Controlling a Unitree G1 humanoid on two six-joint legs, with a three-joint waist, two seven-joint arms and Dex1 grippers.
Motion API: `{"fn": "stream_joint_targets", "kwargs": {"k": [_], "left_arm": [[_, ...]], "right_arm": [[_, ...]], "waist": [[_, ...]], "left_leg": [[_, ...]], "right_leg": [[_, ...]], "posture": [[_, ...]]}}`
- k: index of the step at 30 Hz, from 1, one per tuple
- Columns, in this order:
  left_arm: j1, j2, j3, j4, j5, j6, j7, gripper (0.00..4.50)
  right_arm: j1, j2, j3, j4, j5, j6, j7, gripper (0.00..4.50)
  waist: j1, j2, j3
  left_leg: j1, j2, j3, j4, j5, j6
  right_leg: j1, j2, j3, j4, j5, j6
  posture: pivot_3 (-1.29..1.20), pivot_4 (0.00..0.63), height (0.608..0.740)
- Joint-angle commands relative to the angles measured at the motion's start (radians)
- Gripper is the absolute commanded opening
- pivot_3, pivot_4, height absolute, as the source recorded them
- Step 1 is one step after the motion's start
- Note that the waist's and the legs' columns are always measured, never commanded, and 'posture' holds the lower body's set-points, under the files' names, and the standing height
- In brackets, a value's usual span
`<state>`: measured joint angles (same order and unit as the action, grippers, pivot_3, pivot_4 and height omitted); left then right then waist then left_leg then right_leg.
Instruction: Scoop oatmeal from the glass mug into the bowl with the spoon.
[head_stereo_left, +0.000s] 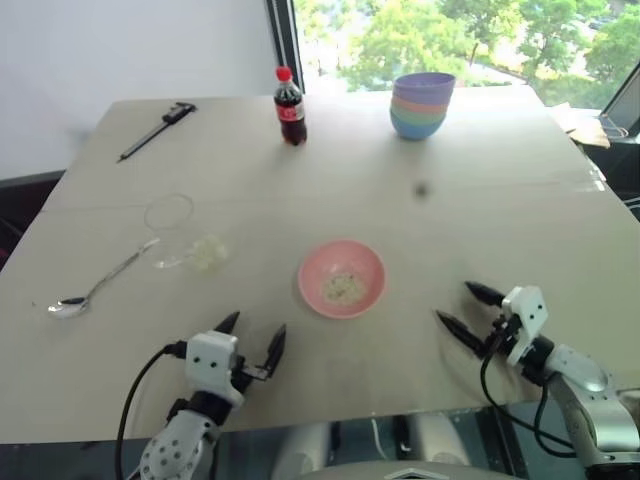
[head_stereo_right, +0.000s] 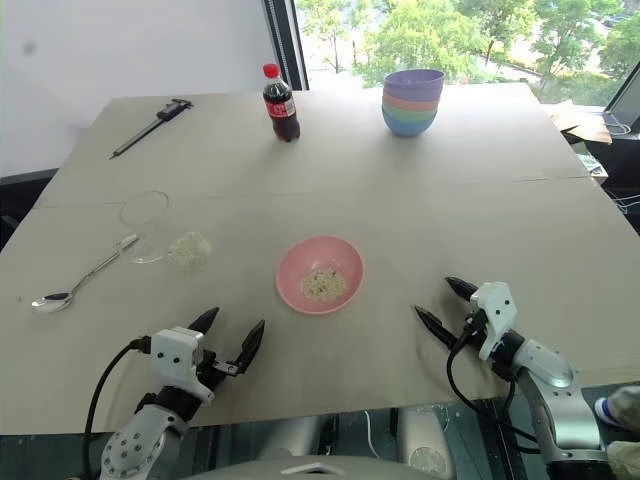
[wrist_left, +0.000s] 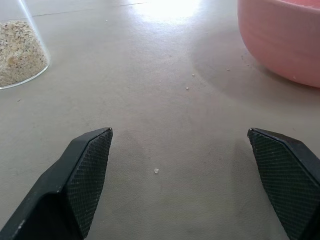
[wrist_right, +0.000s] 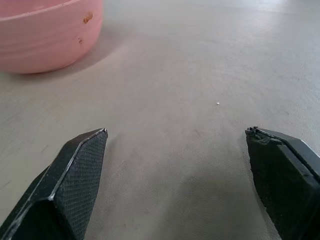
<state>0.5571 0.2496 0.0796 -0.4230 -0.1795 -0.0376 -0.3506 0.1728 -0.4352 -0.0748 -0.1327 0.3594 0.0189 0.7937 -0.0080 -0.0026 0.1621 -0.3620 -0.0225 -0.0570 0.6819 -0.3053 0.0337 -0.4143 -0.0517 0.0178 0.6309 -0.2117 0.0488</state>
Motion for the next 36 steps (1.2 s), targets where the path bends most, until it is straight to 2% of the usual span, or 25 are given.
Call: {"fn": "stream_joint_targets", "kwargs": {"k": [1,20,27,30,36], "left_arm": [[0.001,0.010,0.025,-0.019,-0.004,-0.009,0.000,4.50],[-0.016,0.017,0.028,-0.040,-0.018,0.017,-0.006,4.50],[-0.005,-0.016,0.035,-0.071,-0.014,0.066,0.045,4.50],[0.005,-0.024,0.097,-0.085,-0.044,0.078,0.068,4.50],[0.014,-0.020,0.260,-0.057,-0.136,0.068,0.072,4.50]], "right_arm": [[-0.005,-0.011,-0.009,-0.009,0.009,-0.005,0.007,4.45],[-0.020,-0.007,0.001,0.010,-0.007,-0.018,0.017,4.45],[-0.034,-0.019,0.023,-0.010,-0.009,-0.034,0.053,4.45],[-0.062,-0.074,0.069,-0.107,0.038,-0.002,0.153,4.45],[-0.155,-0.169,0.117,-0.282,0.149,0.126,0.253,4.45]], "waist": [[0.000,0.000,0.000],[0.000,-0.002,0.001],[0.000,-0.002,0.001],[-0.002,-0.001,0.002],[-0.001,-0.005,0.004]], "left_leg": [[0.000,0.000,0.000,0.000,0.000,0.000],[0.000,0.000,0.000,0.000,0.000,0.000],[0.000,0.000,0.000,0.000,0.000,0.000],[0.000,0.000,0.000,0.000,0.000,0.000],[0.000,0.001,-0.001,0.000,0.000,0.000]], "right_leg": [[0.000,0.000,0.000,0.000,0.000,0.000],[0.000,0.000,0.000,0.000,0.000,0.000],[0.000,0.000,0.000,0.000,0.000,0.000],[0.000,0.000,0.000,0.000,0.000,0.000],[0.000,0.000,-0.002,-0.001,0.000,0.000]], "posture": [[0.00,0.150,0.740],[0.00,0.150,0.740],[0.00,0.150,0.740],[0.00,0.150,0.740],[0.00,0.150,0.740]]}}
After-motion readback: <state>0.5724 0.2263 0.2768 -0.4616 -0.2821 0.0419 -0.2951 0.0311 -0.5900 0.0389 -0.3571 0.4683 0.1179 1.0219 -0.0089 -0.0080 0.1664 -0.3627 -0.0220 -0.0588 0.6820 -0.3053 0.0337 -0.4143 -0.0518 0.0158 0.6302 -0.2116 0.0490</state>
